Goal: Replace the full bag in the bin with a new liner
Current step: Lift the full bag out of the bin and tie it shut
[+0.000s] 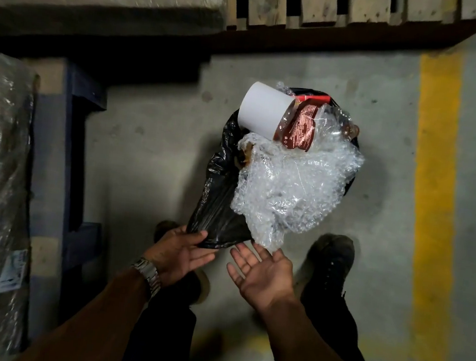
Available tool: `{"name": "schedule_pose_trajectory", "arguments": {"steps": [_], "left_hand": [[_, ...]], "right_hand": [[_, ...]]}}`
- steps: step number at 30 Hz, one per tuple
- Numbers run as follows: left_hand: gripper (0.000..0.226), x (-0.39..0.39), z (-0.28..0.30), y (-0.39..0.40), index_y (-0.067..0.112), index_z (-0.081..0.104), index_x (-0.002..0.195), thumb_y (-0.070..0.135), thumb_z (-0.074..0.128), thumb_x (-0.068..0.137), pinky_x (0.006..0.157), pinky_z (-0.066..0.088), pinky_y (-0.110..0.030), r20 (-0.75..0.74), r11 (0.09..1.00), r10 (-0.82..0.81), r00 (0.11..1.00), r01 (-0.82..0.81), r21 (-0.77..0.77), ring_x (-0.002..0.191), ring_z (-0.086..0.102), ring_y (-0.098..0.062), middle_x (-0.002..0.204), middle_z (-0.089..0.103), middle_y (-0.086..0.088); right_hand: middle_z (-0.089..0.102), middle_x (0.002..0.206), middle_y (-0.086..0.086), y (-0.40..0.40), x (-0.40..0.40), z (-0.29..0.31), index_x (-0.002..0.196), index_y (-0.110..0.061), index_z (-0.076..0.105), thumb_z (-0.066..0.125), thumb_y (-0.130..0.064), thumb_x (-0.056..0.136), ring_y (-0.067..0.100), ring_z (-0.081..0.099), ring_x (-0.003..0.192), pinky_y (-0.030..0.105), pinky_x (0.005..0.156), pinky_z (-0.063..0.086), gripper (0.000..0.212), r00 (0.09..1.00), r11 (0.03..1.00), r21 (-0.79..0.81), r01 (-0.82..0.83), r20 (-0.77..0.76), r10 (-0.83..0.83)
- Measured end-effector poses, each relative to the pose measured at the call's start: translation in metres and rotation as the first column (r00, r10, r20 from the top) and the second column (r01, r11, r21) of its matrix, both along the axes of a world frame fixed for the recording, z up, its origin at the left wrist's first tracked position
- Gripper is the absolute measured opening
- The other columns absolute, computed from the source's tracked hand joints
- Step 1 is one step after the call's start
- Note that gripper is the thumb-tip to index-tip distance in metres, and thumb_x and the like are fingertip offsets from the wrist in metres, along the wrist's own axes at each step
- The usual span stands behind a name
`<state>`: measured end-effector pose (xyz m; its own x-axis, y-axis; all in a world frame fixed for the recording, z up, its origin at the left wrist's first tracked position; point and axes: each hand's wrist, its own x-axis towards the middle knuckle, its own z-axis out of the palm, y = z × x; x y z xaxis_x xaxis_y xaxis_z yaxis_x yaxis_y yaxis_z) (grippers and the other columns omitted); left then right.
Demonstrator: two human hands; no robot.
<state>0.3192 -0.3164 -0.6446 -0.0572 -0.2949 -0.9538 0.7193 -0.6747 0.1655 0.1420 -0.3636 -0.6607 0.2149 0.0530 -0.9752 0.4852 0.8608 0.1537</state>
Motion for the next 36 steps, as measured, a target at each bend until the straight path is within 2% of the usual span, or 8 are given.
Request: {"name": "schedule_pose_trajectory", "arguments": {"steps": [5, 13, 16, 22, 25, 29, 32, 36], "left_hand": [[0.008, -0.009, 0.004, 0.002, 0.015, 0.057, 0.088, 0.007, 0.056, 0.091, 0.067, 0.057, -0.035, 0.033, 0.977, -0.199, 0.979, 0.196, 0.084, 0.074, 0.073, -0.03, 0.082, 0.076, -0.007], [0.017, -0.015, 0.007, 0.005, 0.02, 0.046, 0.081, 0.012, 0.056, 0.092, 0.075, 0.053, -0.038, 0.013, 0.971, -0.199, 0.98, 0.195, 0.14, 0.069, 0.073, -0.029, 0.08, 0.075, -0.008], [0.021, -0.017, 0.006, 0.004, 0.023, 0.043, 0.08, 0.012, 0.059, 0.09, 0.073, 0.054, -0.038, -0.004, 0.979, -0.144, 0.99, 0.143, 0.146, 0.078, 0.073, -0.031, 0.103, 0.071, -0.014], [0.017, -0.019, 0.016, -0.001, 0.024, 0.048, 0.082, 0.01, 0.056, 0.087, 0.096, 0.043, -0.041, -0.044, 0.994, 0.047, 0.998, -0.042, 0.098, 0.085, 0.067, -0.026, 0.095, 0.069, -0.008], [0.015, -0.02, 0.027, -0.013, 0.024, 0.055, 0.077, 0.009, 0.058, 0.078, 0.091, 0.044, -0.04, -0.093, 0.984, 0.176, 0.98, -0.174, 0.027, 0.084, 0.065, -0.024, 0.089, 0.072, -0.004], [0.028, -0.015, 0.031, -0.03, 0.018, 0.063, 0.11, 0.021, 0.056, 0.083, 0.083, 0.047, -0.036, -0.135, 0.981, 0.192, 0.972, -0.194, -0.007, 0.096, 0.065, -0.021, 0.109, 0.071, -0.004], [0.032, -0.014, 0.035, -0.043, 0.015, 0.065, 0.112, 0.025, 0.058, 0.082, 0.076, 0.053, -0.033, -0.14, 0.989, 0.149, 0.979, -0.151, -0.007, 0.092, 0.069, -0.02, 0.109, 0.072, -0.006], [0.039, -0.011, 0.041, -0.061, 0.014, 0.063, 0.118, 0.022, 0.058, 0.081, 0.095, 0.049, -0.039, -0.165, 0.966, 0.226, 0.96, -0.243, -0.088, 0.101, 0.068, -0.021, 0.119, 0.068, -0.007]], "right_hand": [[0.063, 0.126, 0.018, -0.008, -0.001, 0.002, 0.134, -0.016, 0.049, 0.02, -0.077, 0.087, 0.032, 0.057, 0.119, 0.049, 0.108, 0.034, 0.083, 0.993, 0.992, -0.026, 0.121, 0.006, -0.121], [0.063, 0.12, 0.013, -0.014, -0.012, 0.004, 0.117, -0.011, 0.06, 0.041, -0.06, 0.092, 0.029, 0.058, 0.111, 0.046, 0.101, 0.041, 0.058, 0.98, 0.985, -0.041, 0.169, -0.097, -0.173], [0.065, 0.117, 0.009, -0.022, -0.019, 0.004, 0.11, -0.013, 0.063, 0.048, -0.043, 0.093, 0.027, 0.058, 0.11, 0.047, 0.107, 0.037, 0.037, 0.97, 0.977, -0.061, 0.202, -0.122, -0.208], [0.064, 0.101, 0.005, -0.04, -0.04, 0.013, 0.096, -0.014, 0.06, 0.054, -0.025, 0.093, 0.022, 0.06, 0.098, 0.041, 0.106, 0.039, 0.013, 0.929, 0.945, -0.15, 0.291, -0.192, -0.317], [0.066, 0.097, 0.003, -0.048, -0.045, 0.021, 0.091, -0.015, 0.06, 0.057, -0.019, 0.091, 0.02, 0.063, 0.095, 0.037, 0.096, 0.047, 0.005, 0.915, 0.924, -0.202, 0.325, -0.18, -0.361], [0.069, 0.088, 0.001, -0.059, -0.049, 0.033, 0.082, -0.018, 0.06, 0.059, -0.021, 0.088, 0.019, 0.065, 0.089, 0.037, 0.081, 0.049, 0.007, 0.926, 0.929, -0.24, 0.284, -0.184, -0.33], [0.072, 0.072, 0.0, -0.067, -0.055, 0.039, 0.083, -0.017, 0.061, 0.059, -0.029, 0.089, 0.017, 0.069, 0.077, 0.035, 0.075, 0.049, 0.014, 0.932, 0.933, -0.245, 0.262, -0.188, -0.311], [0.073, 0.072, -0.001, -0.082, -0.064, 0.042, 0.088, -0.016, 0.063, 0.059, -0.025, 0.089, 0.014, 0.067, 0.083, 0.031, 0.074, 0.05, 0.009, 0.925, 0.939, -0.247, 0.239, -0.237, -0.298]]}}
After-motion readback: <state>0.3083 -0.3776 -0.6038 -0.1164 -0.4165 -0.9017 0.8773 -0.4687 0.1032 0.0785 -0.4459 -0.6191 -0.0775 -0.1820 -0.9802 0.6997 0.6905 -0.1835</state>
